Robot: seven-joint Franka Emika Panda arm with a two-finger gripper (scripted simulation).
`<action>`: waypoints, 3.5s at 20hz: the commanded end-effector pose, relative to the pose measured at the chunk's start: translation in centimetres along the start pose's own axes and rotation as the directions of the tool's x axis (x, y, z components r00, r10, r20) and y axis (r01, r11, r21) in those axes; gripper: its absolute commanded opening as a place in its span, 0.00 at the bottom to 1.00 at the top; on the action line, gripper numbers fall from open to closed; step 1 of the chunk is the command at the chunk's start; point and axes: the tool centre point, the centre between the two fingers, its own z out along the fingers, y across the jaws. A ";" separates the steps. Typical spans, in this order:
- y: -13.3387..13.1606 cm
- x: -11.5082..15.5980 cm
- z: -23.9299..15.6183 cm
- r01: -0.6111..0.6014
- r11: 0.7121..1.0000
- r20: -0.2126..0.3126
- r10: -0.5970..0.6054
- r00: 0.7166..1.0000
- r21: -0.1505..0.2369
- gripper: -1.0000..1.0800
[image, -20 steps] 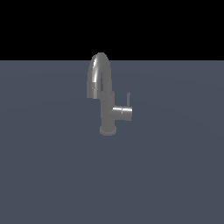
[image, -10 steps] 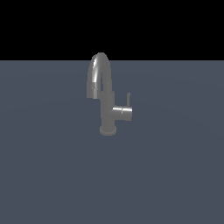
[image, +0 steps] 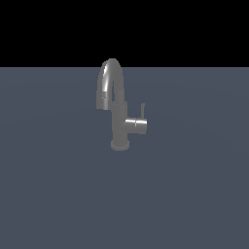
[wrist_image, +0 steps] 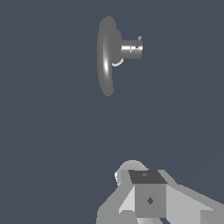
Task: Turn on the faucet by rotating a designated handle.
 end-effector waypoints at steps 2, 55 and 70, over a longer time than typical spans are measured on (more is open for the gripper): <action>-0.1 1.9 0.3 -0.055 0.997 0.046 0.052 0.998 0.053 0.00; 6.3 28.6 22.4 -0.969 0.062 0.954 0.174 0.246 0.239 0.00; 6.2 29.4 25.8 -0.986 -0.051 0.984 0.092 0.154 0.159 0.00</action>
